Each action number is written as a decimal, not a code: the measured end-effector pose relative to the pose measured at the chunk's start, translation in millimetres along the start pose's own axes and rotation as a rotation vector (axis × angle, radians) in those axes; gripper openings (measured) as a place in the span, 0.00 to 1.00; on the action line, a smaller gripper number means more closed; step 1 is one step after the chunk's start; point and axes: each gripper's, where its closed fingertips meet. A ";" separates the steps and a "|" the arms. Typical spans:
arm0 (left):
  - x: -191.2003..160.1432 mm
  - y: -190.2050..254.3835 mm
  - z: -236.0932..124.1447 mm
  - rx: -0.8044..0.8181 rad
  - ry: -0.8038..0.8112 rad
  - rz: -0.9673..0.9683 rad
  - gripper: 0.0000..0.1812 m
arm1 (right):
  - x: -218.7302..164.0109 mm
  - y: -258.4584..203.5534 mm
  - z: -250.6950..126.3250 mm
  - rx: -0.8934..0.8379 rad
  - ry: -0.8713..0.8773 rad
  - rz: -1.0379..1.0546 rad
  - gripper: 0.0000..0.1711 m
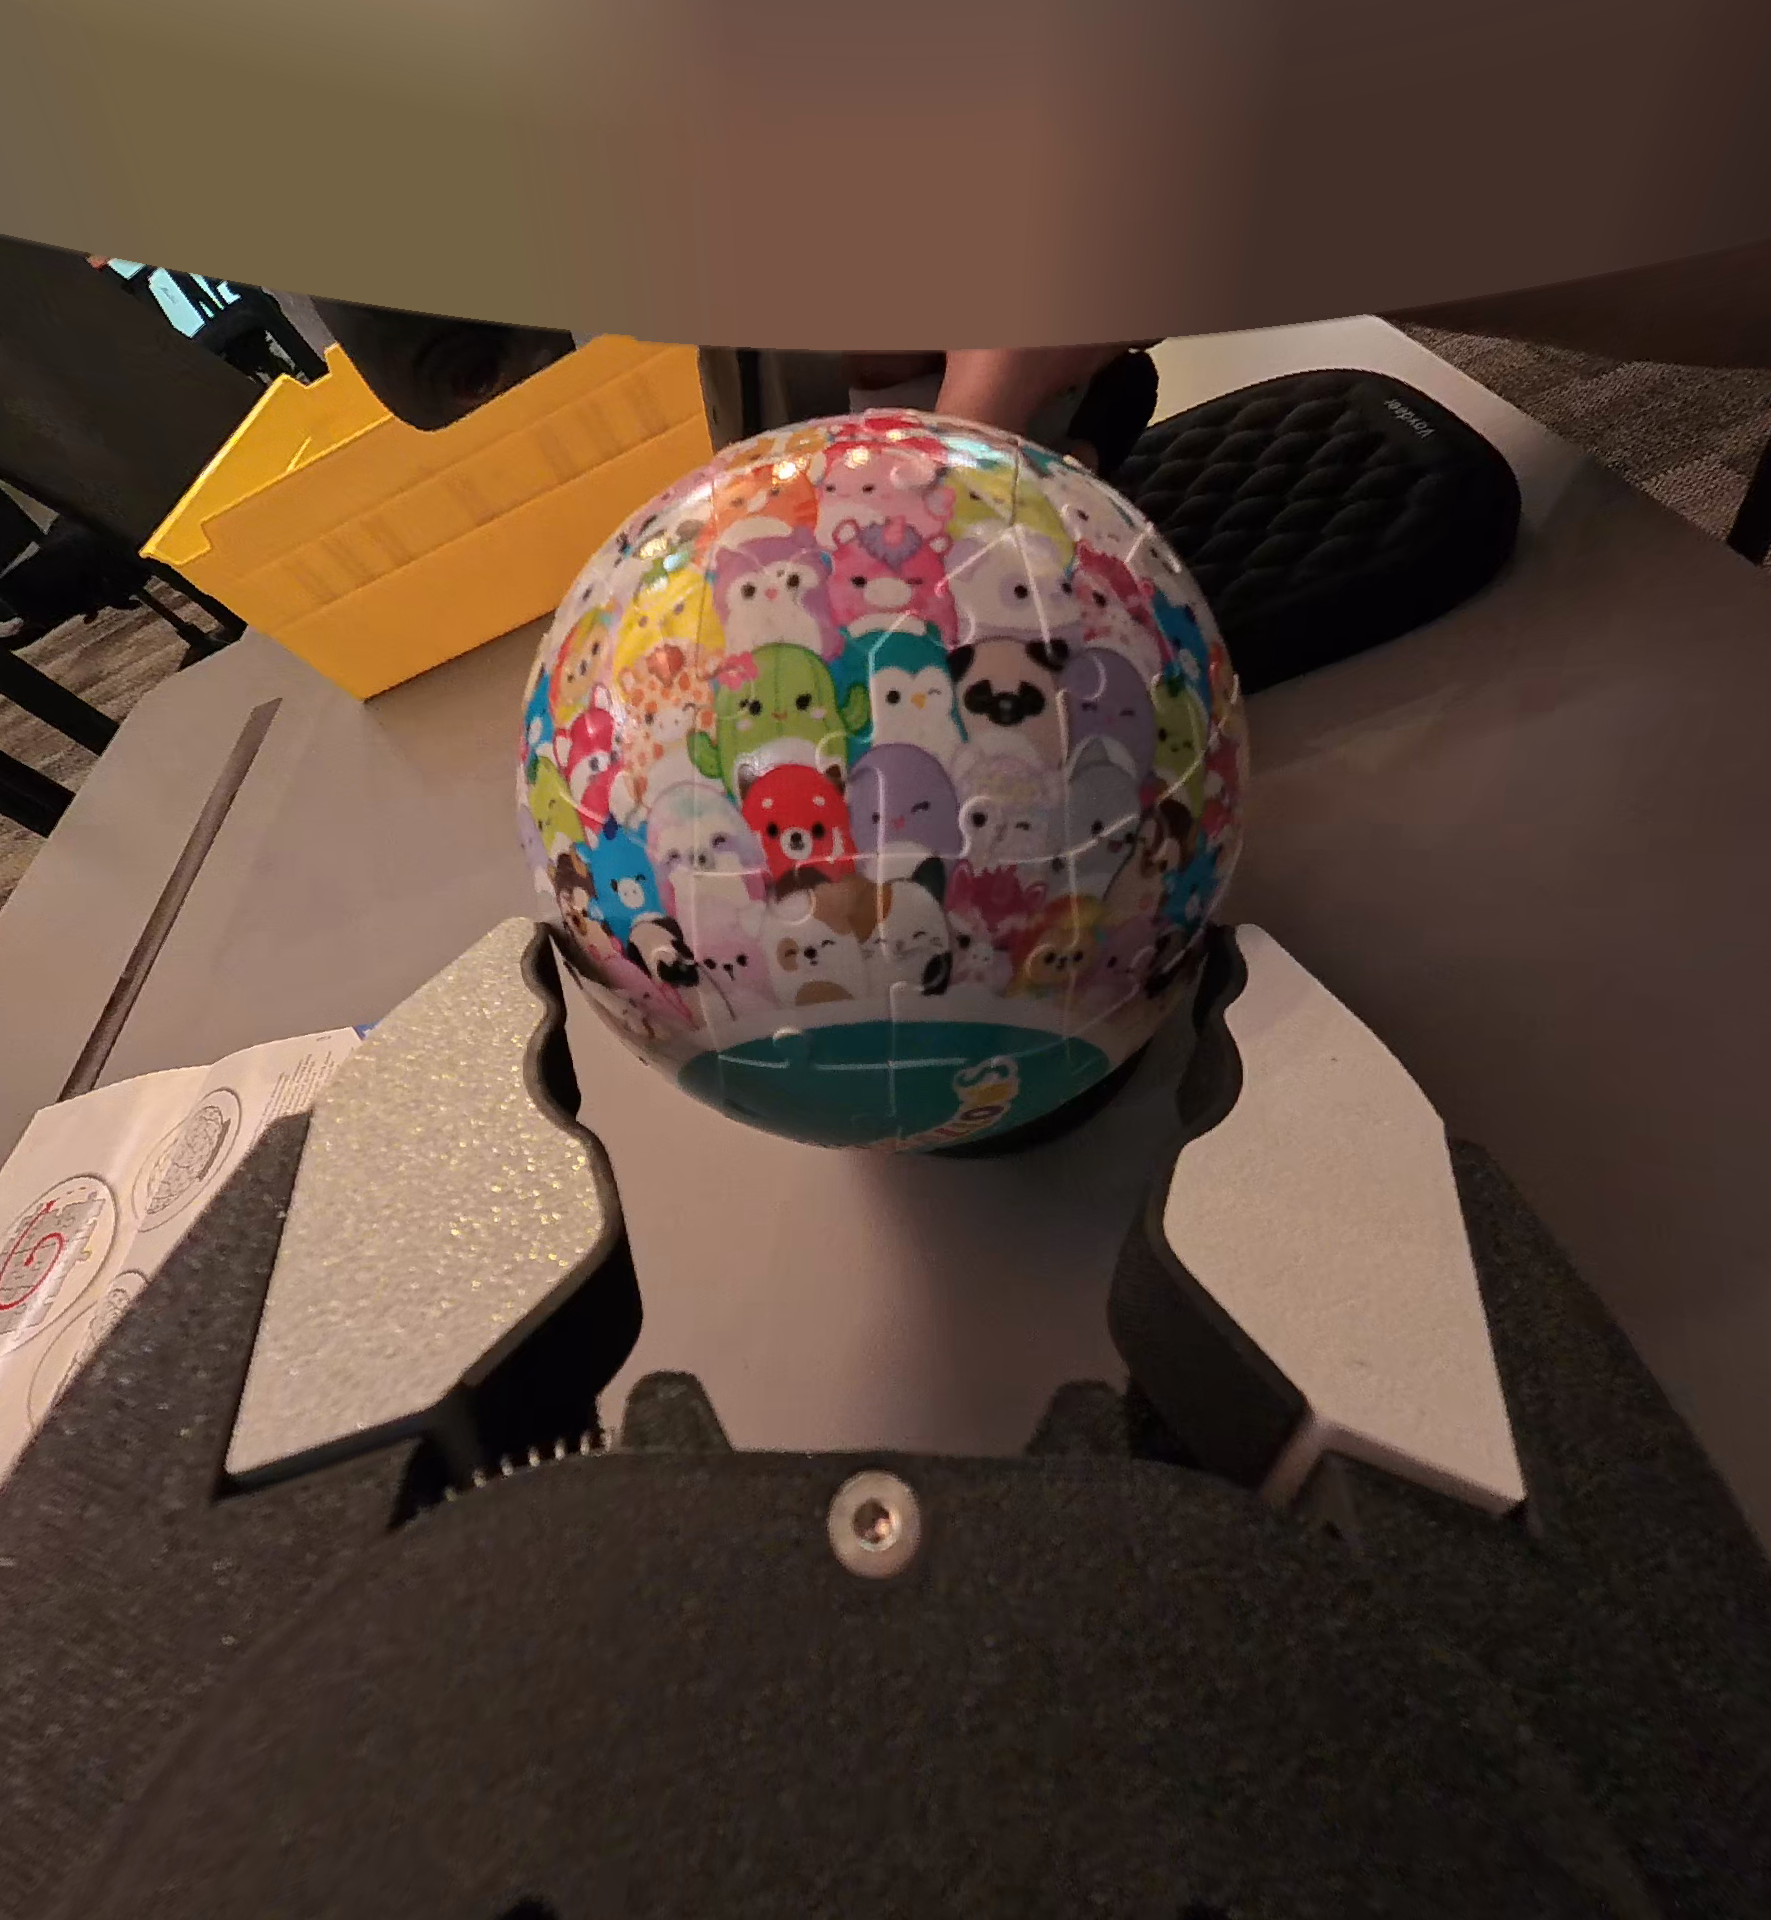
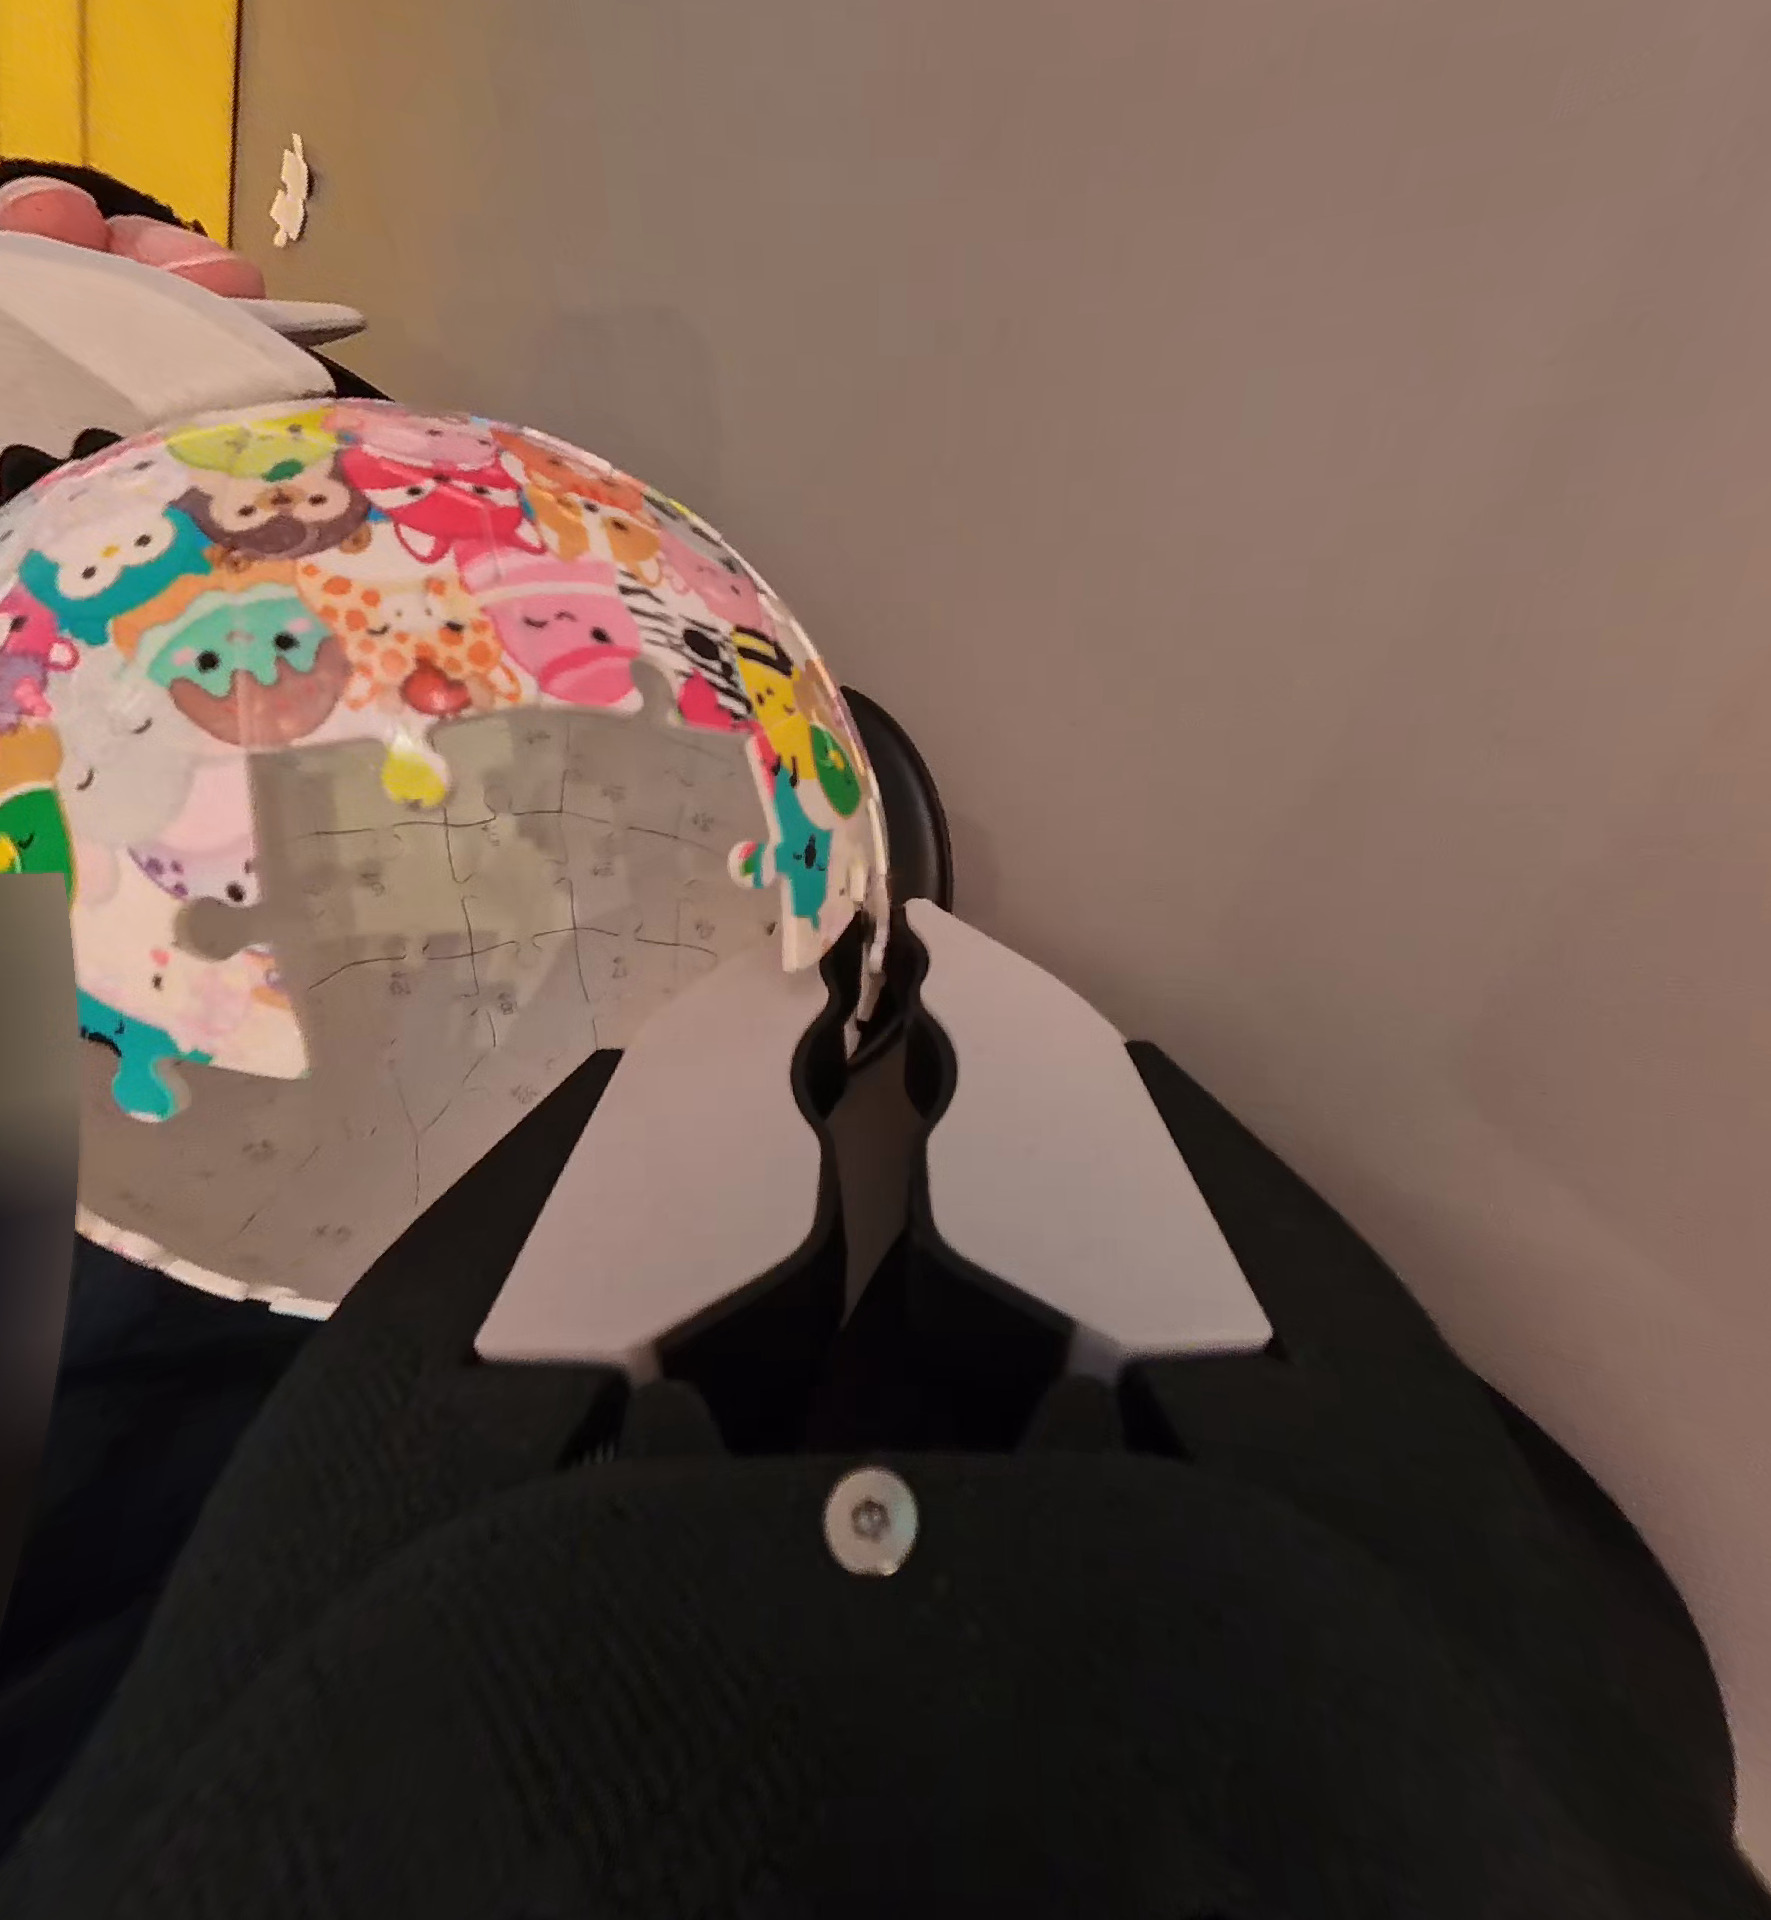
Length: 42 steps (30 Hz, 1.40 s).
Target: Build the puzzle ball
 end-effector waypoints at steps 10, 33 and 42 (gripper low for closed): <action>-0.6 -2.3 0.1 0.007 0.000 -0.004 0.63 | 4.1 1.6 -1.5 0.009 0.024 0.020 0.04; 0.8 -3.9 1.2 0.009 0.008 -0.017 0.62 | 4.8 3.5 1.3 0.010 0.000 0.072 0.04; 2.1 -3.9 1.3 0.003 0.010 -0.011 0.62 | 2.1 2.4 -0.2 0.016 -0.058 0.061 0.04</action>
Point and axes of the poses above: each gripper's, where its closed fingertips meet, z out along the fingers, x out of its top, y = z × x across the jaws, and after that the axes turned 10 degrees about y, right-handed
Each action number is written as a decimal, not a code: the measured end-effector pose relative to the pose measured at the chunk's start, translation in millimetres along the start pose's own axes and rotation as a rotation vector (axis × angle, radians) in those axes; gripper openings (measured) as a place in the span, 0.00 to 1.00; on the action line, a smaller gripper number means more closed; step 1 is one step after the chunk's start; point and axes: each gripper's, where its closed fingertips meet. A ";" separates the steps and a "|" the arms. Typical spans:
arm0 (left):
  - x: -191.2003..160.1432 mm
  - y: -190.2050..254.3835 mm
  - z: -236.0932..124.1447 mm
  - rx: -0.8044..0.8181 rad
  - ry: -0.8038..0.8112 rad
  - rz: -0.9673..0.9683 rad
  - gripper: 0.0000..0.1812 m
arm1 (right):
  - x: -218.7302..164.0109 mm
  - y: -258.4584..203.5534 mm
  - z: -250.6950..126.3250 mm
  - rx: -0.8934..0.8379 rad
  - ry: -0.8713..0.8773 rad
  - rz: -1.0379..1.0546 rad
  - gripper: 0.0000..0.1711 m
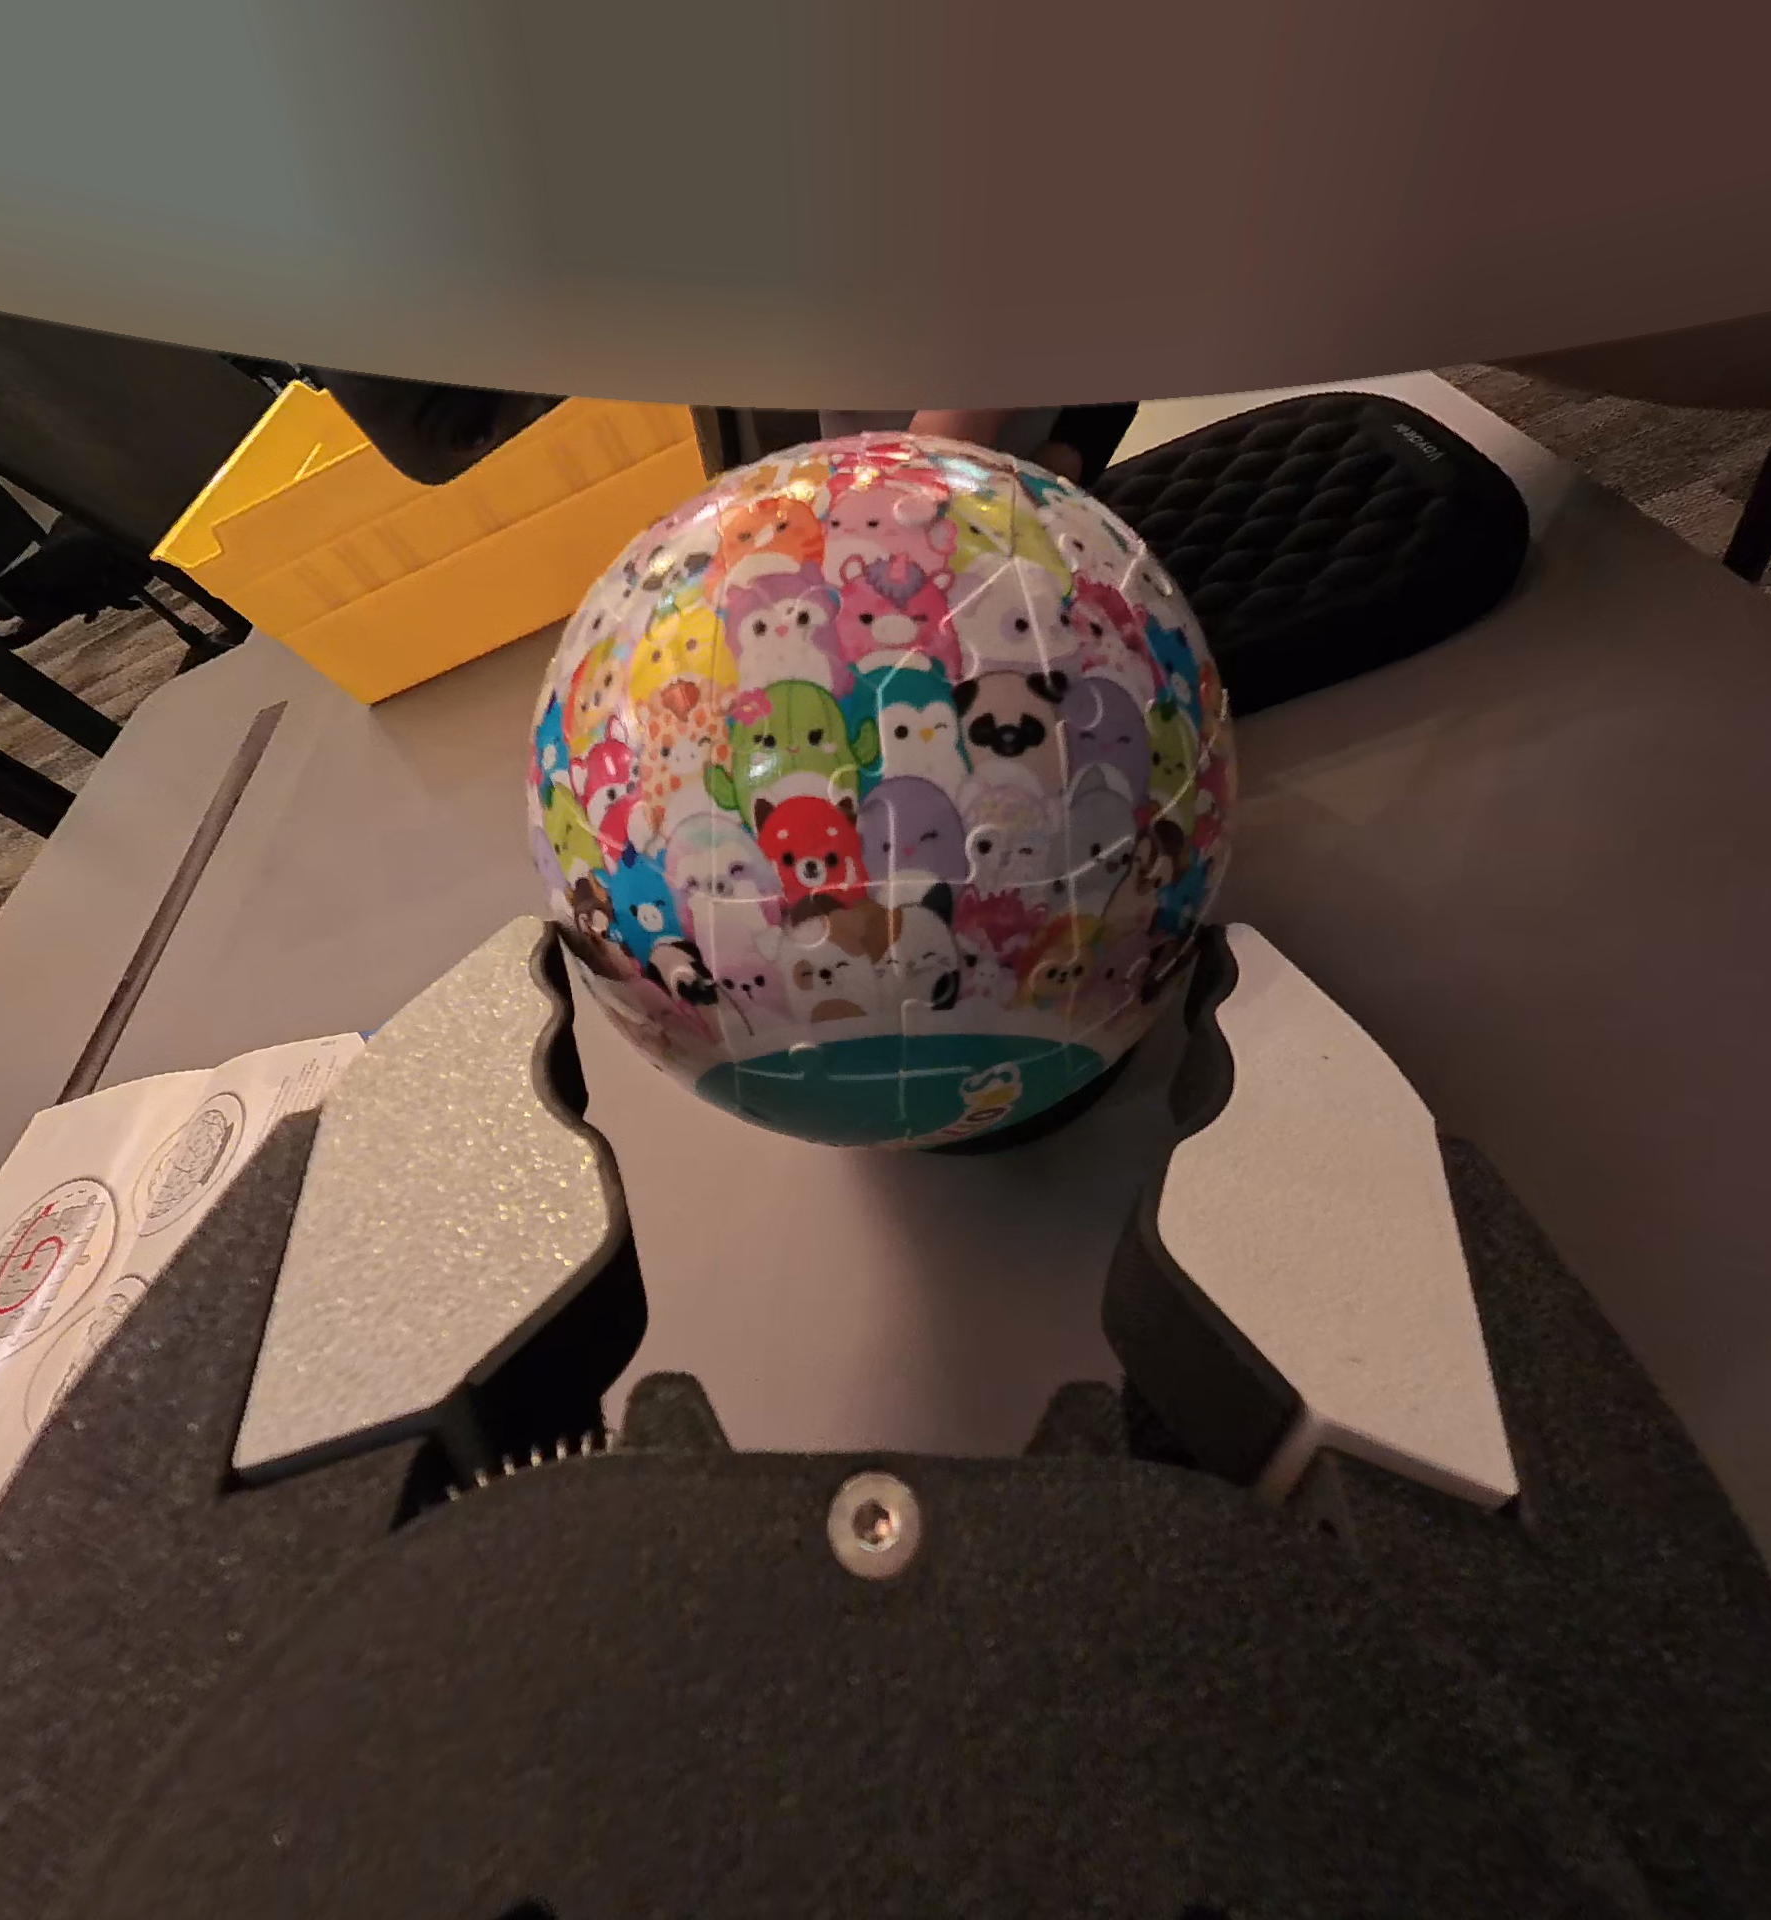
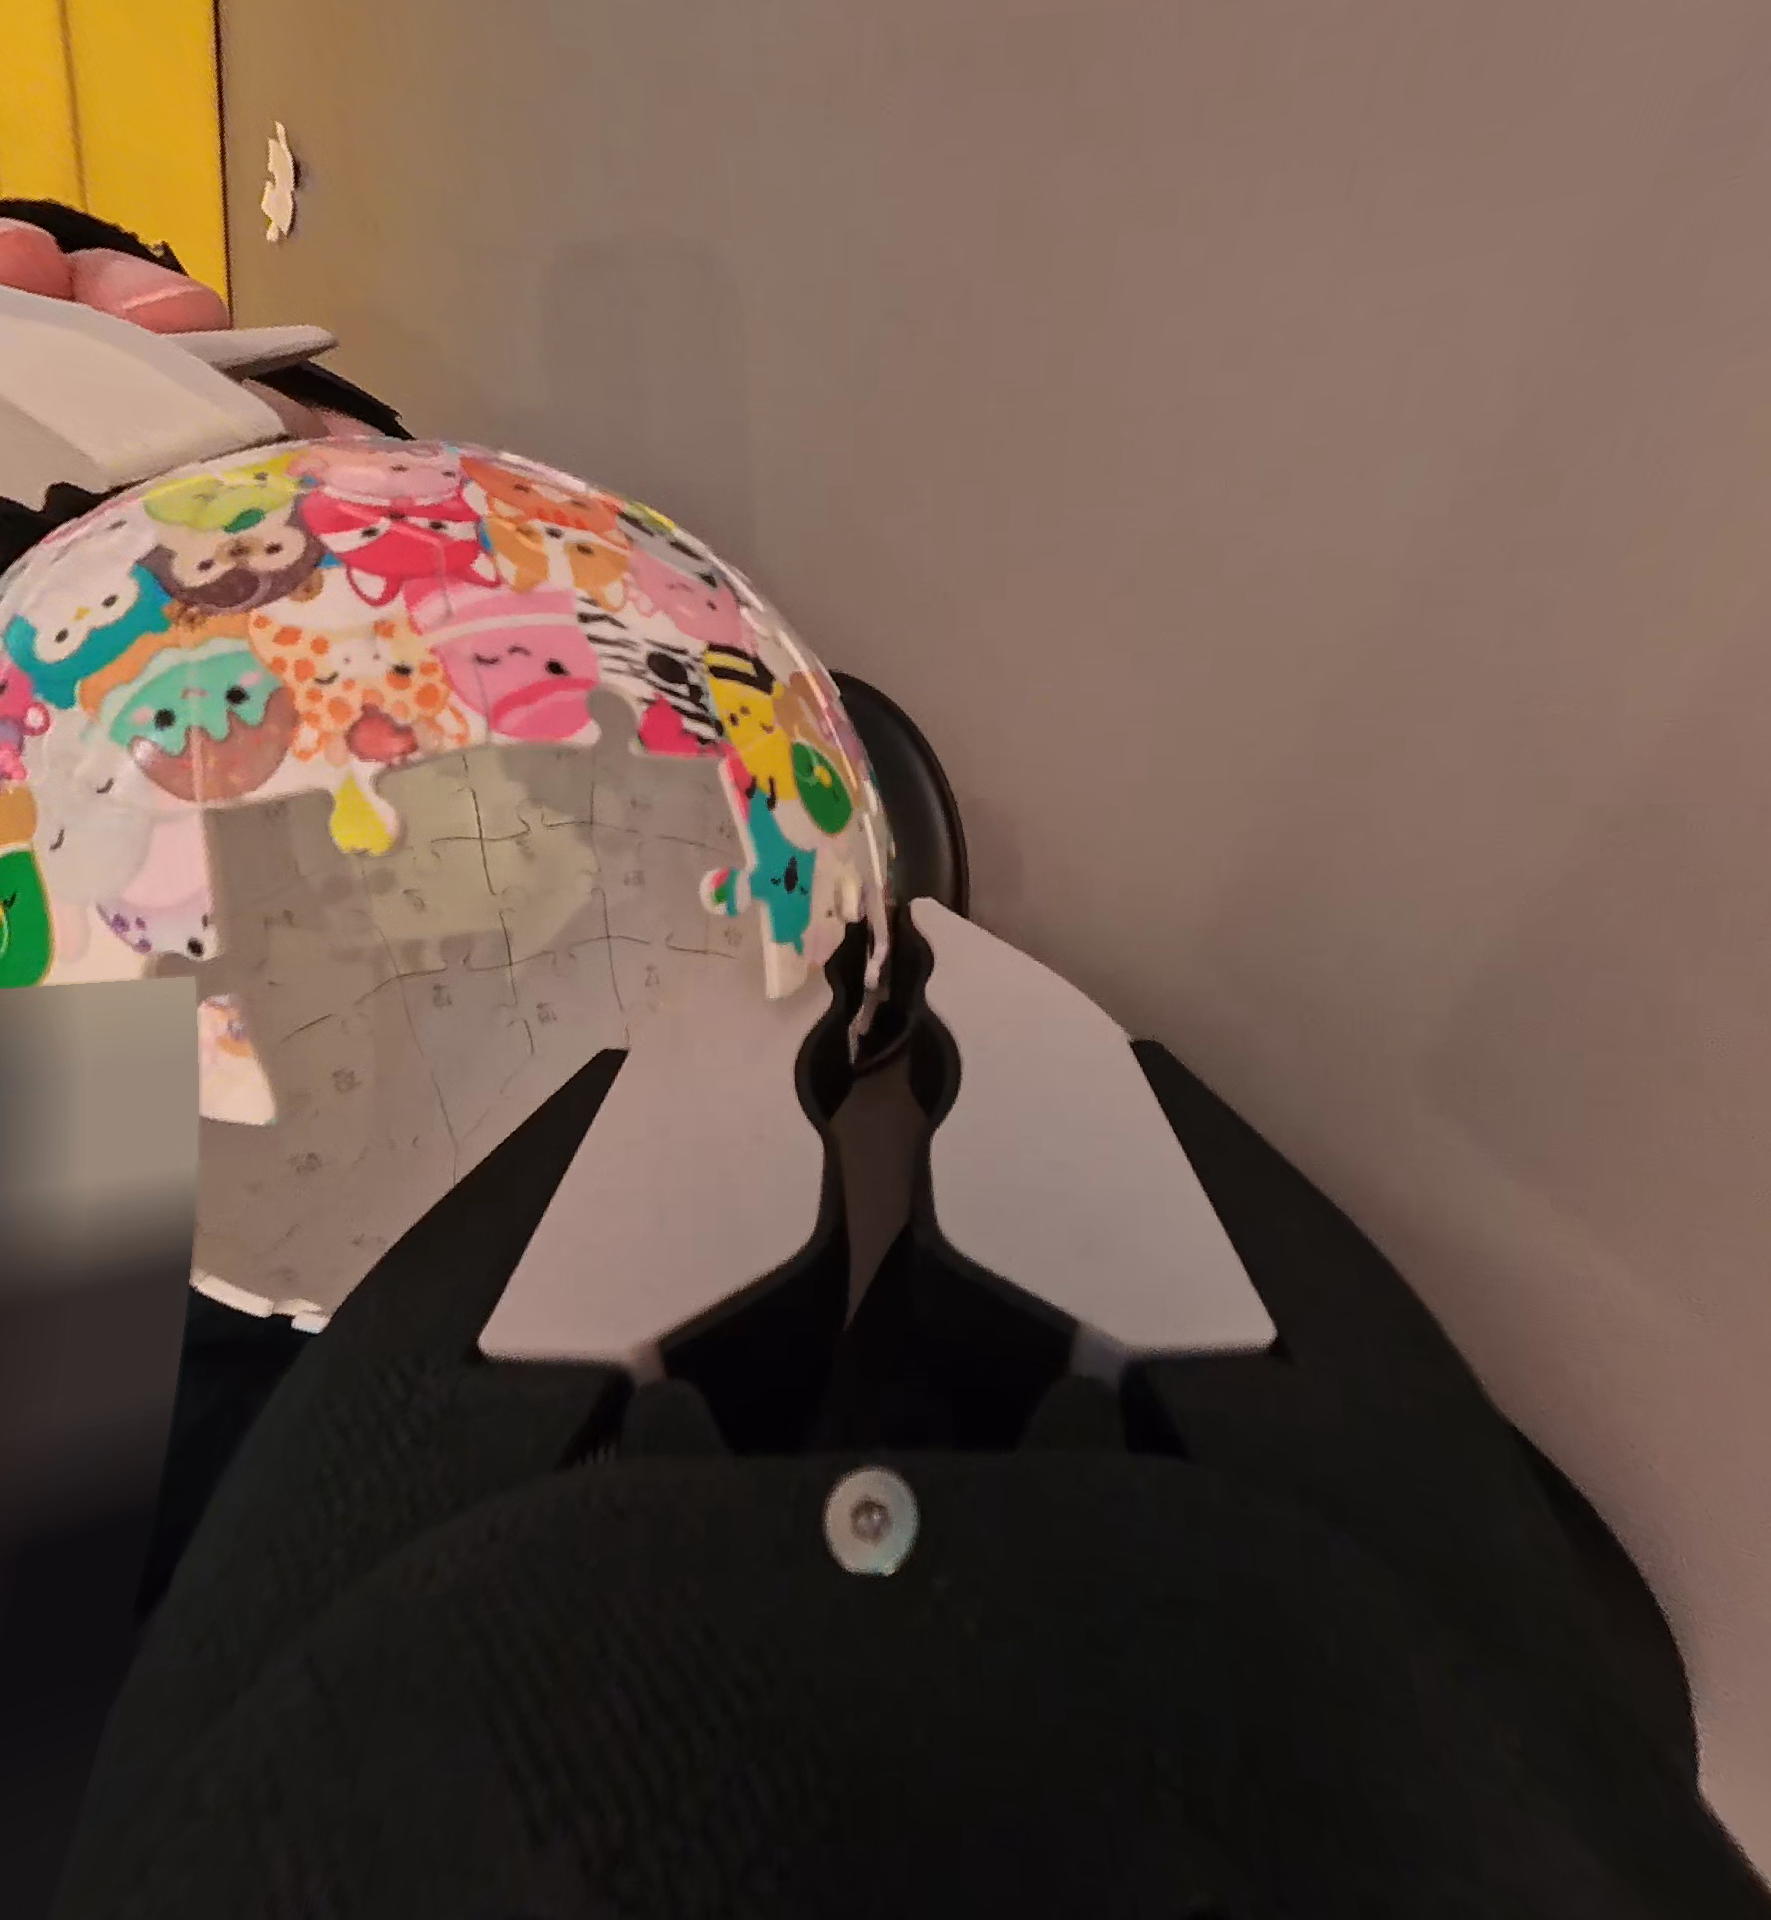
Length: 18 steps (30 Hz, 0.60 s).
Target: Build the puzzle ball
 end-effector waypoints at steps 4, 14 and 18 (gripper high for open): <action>0.4 -0.1 0.5 -0.005 0.005 -0.004 0.62 | -1.1 -0.6 0.0 0.017 -0.012 0.018 0.04; 0.3 0.0 0.4 -0.014 0.010 0.007 0.62 | -0.7 -0.6 -0.1 0.047 -0.012 0.040 0.04; 0.1 0.0 0.1 -0.019 0.011 0.012 0.62 | -0.8 -1.1 -0.4 0.070 -0.016 0.049 0.03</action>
Point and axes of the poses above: each gripper's, where its closed fingertips meet, z out along the fingers, x out of its top, y = z × x across the jaws, and after that the axes turned 10 degrees about y, right-handed
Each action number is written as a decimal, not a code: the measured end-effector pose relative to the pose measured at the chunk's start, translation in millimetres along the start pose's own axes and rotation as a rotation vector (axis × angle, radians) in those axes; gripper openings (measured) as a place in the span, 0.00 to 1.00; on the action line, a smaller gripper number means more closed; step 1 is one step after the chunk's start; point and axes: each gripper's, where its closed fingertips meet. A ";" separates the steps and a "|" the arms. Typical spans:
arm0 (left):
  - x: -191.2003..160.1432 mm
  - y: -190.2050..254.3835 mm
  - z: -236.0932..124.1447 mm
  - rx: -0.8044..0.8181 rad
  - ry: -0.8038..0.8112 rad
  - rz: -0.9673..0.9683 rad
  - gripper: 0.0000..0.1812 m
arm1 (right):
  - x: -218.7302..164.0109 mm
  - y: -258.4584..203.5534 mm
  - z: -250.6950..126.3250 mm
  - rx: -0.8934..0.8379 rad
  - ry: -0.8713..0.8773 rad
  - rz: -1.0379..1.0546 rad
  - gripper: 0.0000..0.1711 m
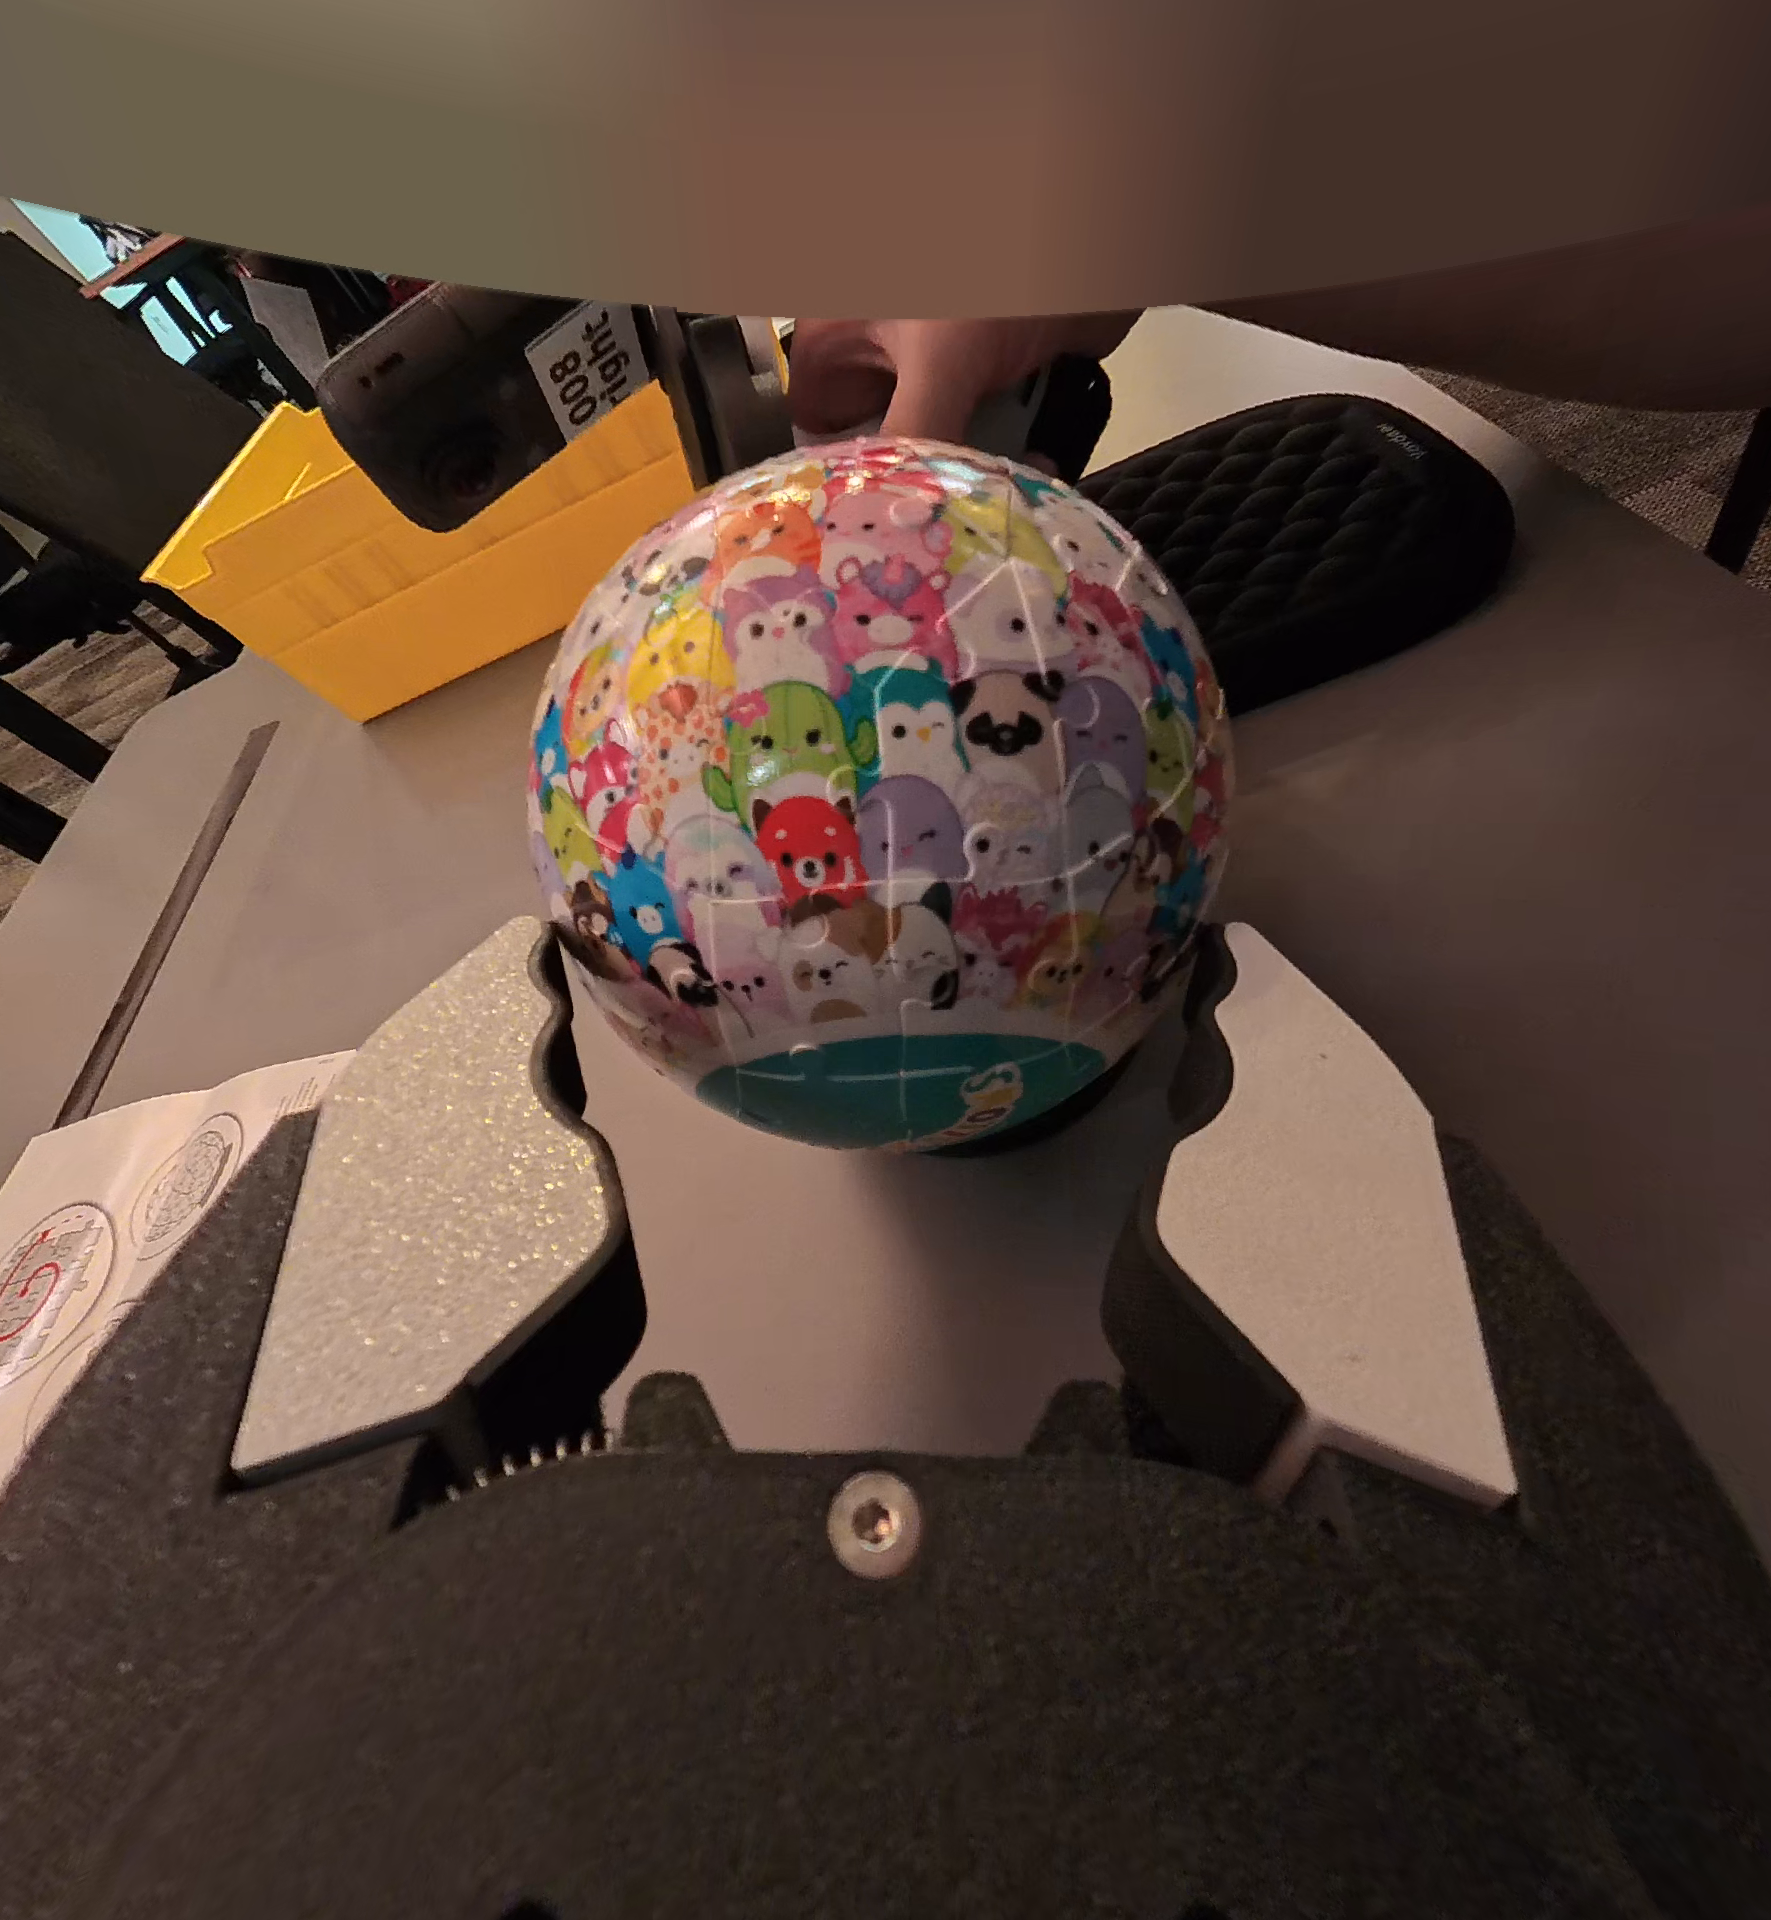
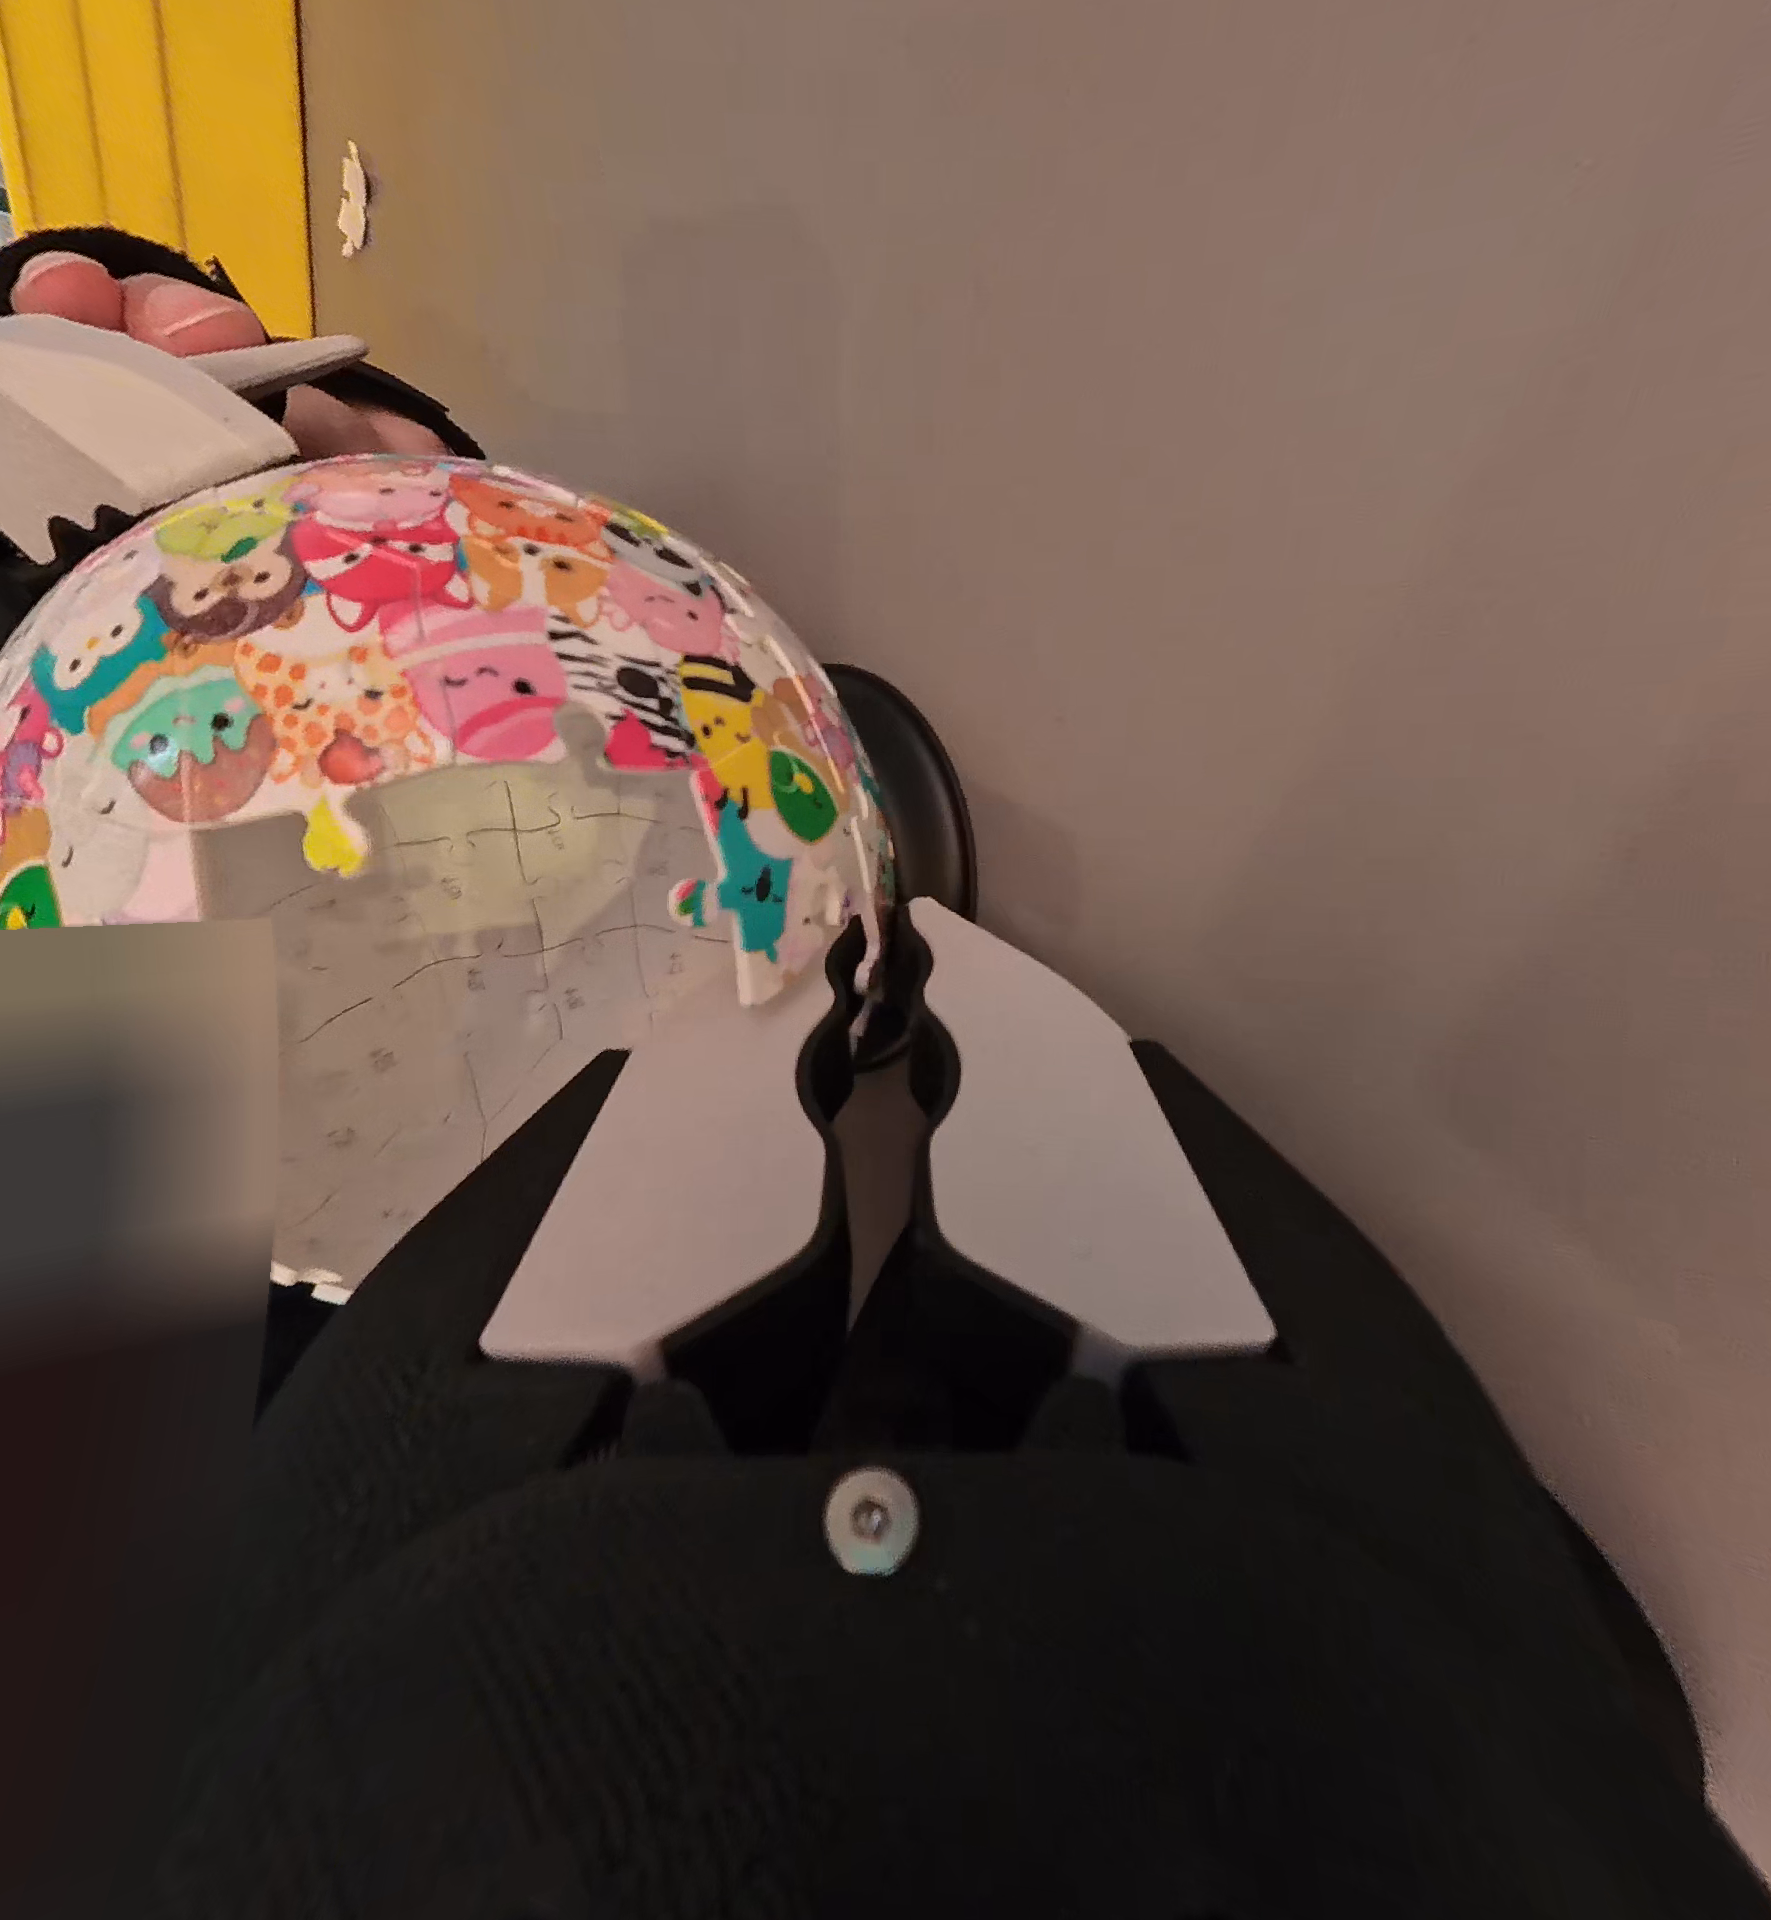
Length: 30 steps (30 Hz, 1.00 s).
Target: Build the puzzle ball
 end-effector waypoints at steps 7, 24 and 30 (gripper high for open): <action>0.7 0.1 0.3 -0.001 0.001 0.009 0.62 | -0.3 0.5 0.6 0.006 -0.002 -0.006 0.03; 0.9 -0.2 0.1 0.008 0.002 0.009 0.61 | 5.9 -1.7 -7.7 0.034 0.072 0.026 0.06; 1.2 -0.6 -0.2 0.010 0.004 0.008 0.61 | 9.4 -3.3 -34.3 -0.037 0.179 -0.059 0.07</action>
Point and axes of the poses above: each gripper's, where its closed fingertips meet, z out along the fingers, x out of its top, y = z × x across the jaws, and after that the axes turned 10 degrees about y, right-handed
